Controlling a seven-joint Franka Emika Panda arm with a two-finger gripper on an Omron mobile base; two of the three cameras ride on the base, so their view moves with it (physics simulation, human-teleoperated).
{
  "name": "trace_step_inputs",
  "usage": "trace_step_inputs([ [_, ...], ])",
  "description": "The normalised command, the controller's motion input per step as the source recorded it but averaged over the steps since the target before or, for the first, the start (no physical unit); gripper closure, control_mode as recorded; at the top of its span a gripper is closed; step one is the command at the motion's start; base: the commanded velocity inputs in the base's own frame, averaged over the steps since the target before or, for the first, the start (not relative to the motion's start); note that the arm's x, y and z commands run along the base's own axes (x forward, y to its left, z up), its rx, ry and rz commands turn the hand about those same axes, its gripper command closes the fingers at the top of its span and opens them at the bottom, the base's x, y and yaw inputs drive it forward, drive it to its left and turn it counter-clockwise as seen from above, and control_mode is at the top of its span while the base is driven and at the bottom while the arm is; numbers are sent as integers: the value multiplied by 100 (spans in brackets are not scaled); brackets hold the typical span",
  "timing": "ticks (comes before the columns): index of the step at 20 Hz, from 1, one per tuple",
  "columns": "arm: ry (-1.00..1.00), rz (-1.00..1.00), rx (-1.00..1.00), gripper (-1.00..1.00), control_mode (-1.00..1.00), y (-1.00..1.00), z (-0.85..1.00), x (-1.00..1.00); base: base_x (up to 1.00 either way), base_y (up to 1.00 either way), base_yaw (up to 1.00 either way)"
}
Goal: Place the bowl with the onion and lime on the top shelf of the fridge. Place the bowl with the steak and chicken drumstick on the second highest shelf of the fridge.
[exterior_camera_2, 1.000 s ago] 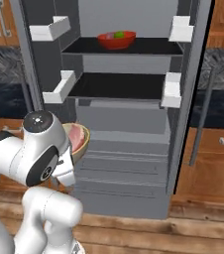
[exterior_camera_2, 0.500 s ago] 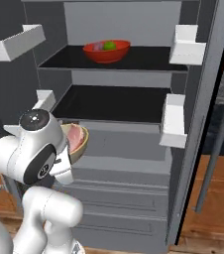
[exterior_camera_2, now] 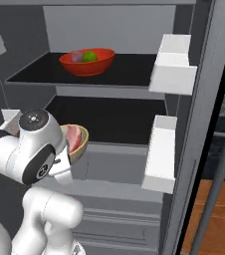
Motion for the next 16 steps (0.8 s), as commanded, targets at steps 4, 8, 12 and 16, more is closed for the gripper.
trace_step_inputs([
  [4, 0, 0, 0, 100, 100, 0, 0, 0, 48, -49, 0],
  [8, 0, 0, 0, 100, 100, 0, 0, 0, 57, 9, 0],
  [12, -27, 0, 1, 100, -100, 63, 8, 54, 0, 0, 0],
  [16, -9, 0, 16, 100, -100, 44, 16, 76, 0, 0, 0],
])
